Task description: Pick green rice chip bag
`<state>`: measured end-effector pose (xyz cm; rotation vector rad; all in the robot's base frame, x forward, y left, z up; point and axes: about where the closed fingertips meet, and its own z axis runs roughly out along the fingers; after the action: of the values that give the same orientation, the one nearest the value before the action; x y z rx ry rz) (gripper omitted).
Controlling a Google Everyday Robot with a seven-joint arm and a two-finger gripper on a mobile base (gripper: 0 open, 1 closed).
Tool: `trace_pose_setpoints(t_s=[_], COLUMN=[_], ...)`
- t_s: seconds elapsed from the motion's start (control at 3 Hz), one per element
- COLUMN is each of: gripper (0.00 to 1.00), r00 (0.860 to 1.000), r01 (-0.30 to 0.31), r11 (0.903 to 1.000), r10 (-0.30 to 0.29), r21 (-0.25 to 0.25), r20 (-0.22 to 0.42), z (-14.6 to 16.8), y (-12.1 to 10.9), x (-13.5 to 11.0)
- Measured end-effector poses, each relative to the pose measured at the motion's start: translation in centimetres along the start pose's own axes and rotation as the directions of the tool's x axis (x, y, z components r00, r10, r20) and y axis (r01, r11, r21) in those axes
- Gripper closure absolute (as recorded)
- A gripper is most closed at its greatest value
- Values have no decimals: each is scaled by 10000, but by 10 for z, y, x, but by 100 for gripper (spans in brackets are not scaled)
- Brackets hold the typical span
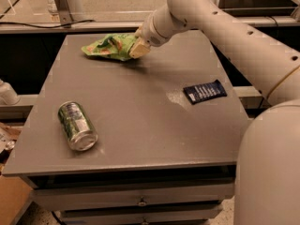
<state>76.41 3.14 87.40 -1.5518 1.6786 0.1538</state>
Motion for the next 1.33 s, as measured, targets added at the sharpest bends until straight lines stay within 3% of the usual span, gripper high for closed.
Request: trace_pose_setpoints(t_s=[0.33, 1.0, 1.33], gripper=[100, 100, 100], r00=[9993, 9875, 9679], r01=[3, -403, -739], r11=[9993, 9929, 9862], r10=[-17, 225, 352], r21=[382, 1123, 1479], r20=[361, 1557, 2488], z=[-20, -77, -119], y=[-6, -24, -34], x=[-13, -50, -71])
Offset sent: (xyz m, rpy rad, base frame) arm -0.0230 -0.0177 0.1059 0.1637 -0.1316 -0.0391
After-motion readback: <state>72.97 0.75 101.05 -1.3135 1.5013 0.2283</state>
